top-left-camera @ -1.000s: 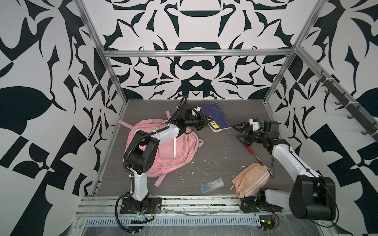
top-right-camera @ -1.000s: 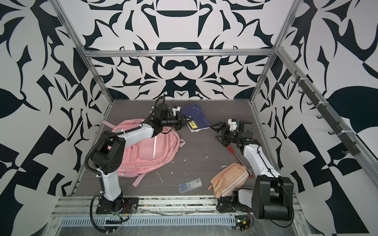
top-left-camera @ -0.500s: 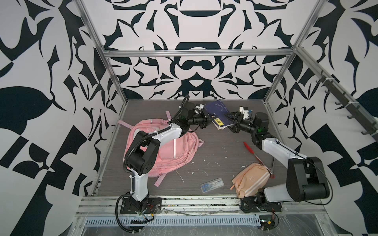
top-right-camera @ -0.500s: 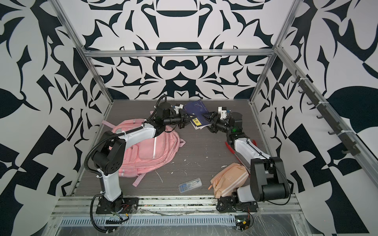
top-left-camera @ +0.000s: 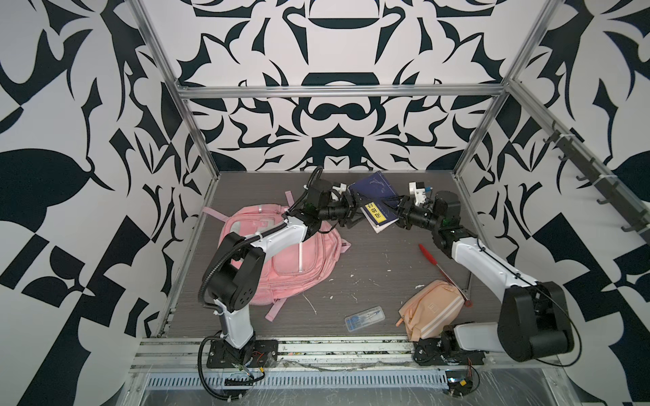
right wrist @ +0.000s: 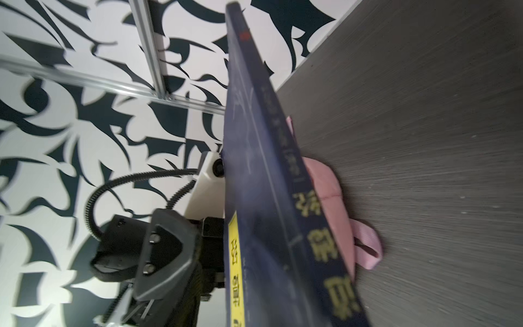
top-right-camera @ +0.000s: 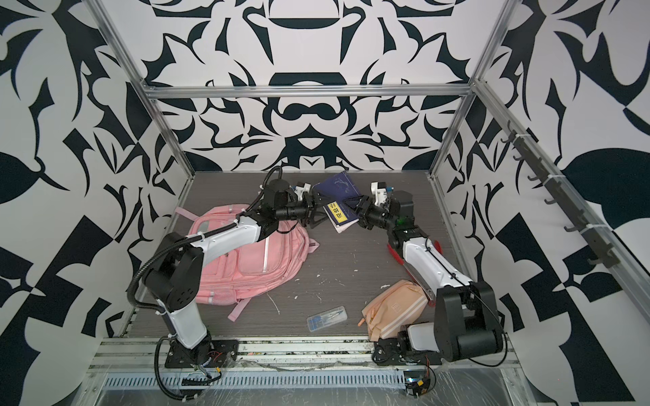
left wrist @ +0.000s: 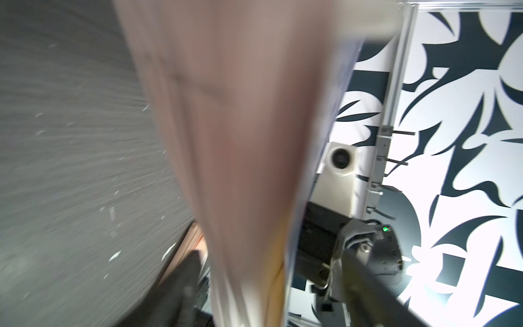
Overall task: Pack books, pencil case, and school supplies into a backpack
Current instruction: Pass the book.
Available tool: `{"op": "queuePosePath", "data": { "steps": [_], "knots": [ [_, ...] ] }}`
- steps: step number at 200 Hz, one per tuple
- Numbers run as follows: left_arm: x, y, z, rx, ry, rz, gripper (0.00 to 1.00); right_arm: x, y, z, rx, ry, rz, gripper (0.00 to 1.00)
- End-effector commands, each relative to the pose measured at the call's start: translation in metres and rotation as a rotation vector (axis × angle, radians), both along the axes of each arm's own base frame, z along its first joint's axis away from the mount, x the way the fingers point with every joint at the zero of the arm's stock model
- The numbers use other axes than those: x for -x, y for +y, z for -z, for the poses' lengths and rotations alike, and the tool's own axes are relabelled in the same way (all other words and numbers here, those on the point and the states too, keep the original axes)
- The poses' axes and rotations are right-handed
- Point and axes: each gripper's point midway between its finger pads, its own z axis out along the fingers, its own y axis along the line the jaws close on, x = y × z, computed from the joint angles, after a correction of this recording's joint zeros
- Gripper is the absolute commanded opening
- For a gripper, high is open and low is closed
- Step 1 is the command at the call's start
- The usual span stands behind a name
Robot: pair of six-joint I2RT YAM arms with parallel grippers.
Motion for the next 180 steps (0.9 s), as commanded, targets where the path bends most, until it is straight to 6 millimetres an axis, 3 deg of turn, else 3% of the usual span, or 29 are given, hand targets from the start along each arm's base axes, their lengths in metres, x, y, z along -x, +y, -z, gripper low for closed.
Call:
{"op": "queuePosePath", "data": {
  "steps": [1,68,97,127,139,158,180],
  "knots": [
    [0.017,0.029,0.007,-0.109,-0.009,-0.003,1.00,0.012,-0.008,-0.005,0.171,-0.077,-0.042,0.00],
    [0.045,0.077,0.018,-0.358,-0.063,0.003,0.99,0.013,-0.018,0.011,0.218,-0.058,-0.070,0.00],
    [0.062,0.117,0.053,-0.738,-0.105,0.081,1.00,0.025,-0.030,0.026,0.306,-0.013,-0.067,0.00],
    [0.072,0.136,0.085,-1.021,-0.076,0.159,0.97,0.038,-0.039,0.052,0.399,0.061,-0.083,0.00],
    [0.071,0.132,0.092,-1.025,-0.063,0.157,0.93,0.042,-0.041,0.068,0.420,0.099,-0.093,0.00],
    [0.068,0.104,0.093,-0.883,-0.096,0.163,0.90,0.049,-0.040,0.103,0.435,0.156,-0.127,0.00],
    [0.066,0.064,0.076,-0.610,-0.194,0.218,0.99,0.064,-0.033,0.136,0.457,0.187,-0.230,0.00]
  ]
}}
